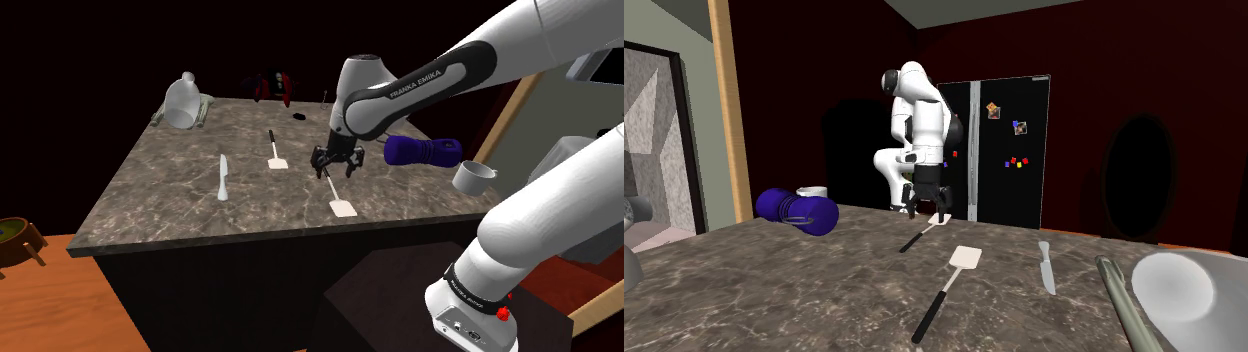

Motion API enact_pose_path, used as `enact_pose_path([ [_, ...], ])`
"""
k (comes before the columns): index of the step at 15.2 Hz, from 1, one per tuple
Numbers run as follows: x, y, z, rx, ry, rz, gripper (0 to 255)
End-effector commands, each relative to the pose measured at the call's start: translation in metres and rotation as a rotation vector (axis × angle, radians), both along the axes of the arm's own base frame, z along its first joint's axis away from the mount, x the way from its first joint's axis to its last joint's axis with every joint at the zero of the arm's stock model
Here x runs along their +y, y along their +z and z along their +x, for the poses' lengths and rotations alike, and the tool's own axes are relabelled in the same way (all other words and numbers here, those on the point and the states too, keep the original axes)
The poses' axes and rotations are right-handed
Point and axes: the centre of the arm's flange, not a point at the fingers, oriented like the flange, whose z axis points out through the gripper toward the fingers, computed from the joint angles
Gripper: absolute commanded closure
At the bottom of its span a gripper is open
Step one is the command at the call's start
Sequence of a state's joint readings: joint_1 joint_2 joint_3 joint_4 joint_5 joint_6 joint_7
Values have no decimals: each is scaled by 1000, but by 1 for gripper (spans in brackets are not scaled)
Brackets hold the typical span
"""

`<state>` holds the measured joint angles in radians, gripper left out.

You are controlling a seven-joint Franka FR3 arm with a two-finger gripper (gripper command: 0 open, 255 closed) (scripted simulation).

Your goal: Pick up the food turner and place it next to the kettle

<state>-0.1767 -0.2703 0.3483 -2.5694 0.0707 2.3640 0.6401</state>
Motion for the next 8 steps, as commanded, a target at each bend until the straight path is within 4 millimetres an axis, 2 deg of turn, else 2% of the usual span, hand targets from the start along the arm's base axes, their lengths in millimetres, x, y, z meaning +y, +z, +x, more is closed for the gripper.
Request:
enact_pose_path([
  [1, -1, -11, 1, -1, -1, 0, 0],
  [3, -1, -19, 1, -1, -1, 0, 0],
  [8, -1, -19, 1, -1, -1, 0, 0],
])
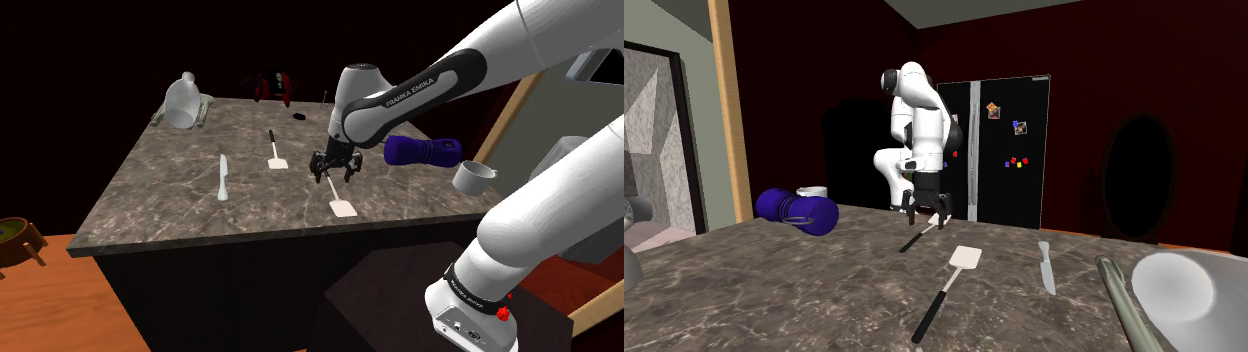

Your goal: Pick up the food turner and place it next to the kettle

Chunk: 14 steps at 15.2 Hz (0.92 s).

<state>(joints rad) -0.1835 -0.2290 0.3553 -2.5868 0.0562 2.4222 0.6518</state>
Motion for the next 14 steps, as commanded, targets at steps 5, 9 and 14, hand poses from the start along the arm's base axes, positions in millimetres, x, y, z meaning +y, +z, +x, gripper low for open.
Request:
enact_pose_path([
  [5, 0, 0, 0, 0, 0, 0, 255],
  [9, 0, 0, 0, 0, 0, 0, 255],
  [14, 0, 10, 0, 0, 0, 0, 255],
])
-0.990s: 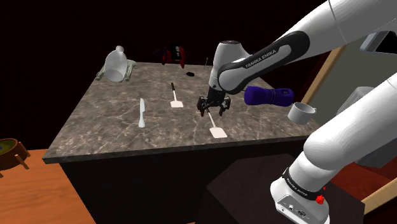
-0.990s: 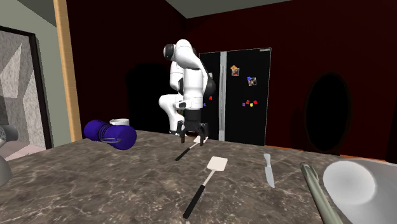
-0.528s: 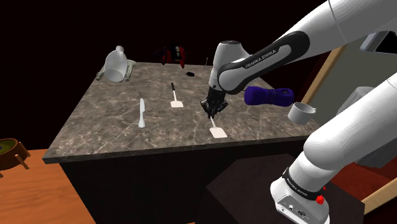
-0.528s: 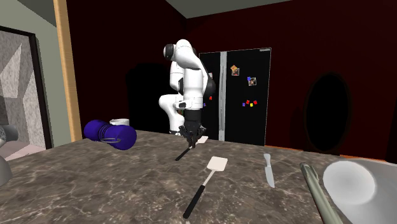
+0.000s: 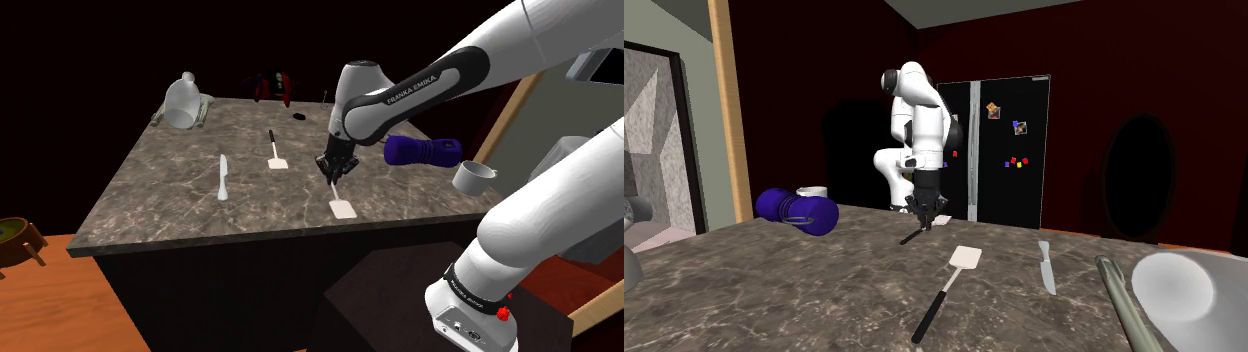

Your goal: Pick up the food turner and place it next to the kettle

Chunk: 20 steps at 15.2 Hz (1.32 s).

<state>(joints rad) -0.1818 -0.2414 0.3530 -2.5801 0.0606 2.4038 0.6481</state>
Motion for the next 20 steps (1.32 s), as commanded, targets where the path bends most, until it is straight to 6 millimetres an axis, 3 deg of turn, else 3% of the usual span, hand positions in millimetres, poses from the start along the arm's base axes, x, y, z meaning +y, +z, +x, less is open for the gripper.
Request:
enact_pose_path([
  [1, 0, 9, 0, 0, 0, 0, 255],
  [20, 0, 110, 0, 0, 0, 0, 255],
])
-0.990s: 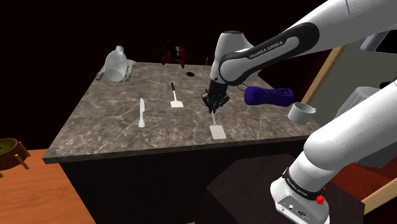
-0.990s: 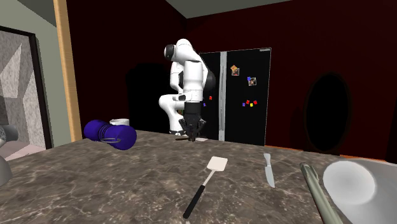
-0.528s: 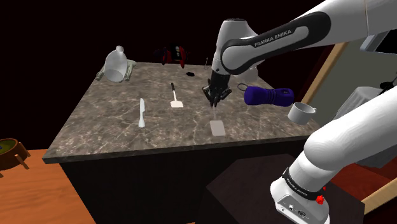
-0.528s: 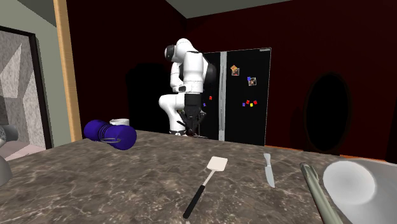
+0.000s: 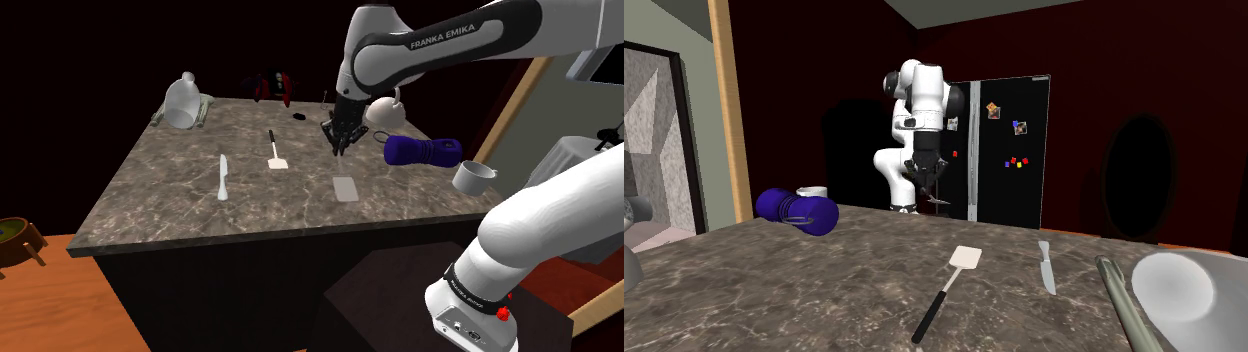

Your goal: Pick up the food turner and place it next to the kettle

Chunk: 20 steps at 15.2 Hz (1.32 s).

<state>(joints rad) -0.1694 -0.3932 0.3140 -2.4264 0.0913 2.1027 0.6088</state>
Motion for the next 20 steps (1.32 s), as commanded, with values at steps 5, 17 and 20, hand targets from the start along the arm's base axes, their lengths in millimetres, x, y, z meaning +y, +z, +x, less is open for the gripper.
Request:
enact_pose_path([
  [5, 0, 31, 0, 1, 0, 0, 255],
  [17, 0, 95, 0, 1, 0, 0, 255],
  [20, 0, 111, 0, 1, 0, 0, 255],
])
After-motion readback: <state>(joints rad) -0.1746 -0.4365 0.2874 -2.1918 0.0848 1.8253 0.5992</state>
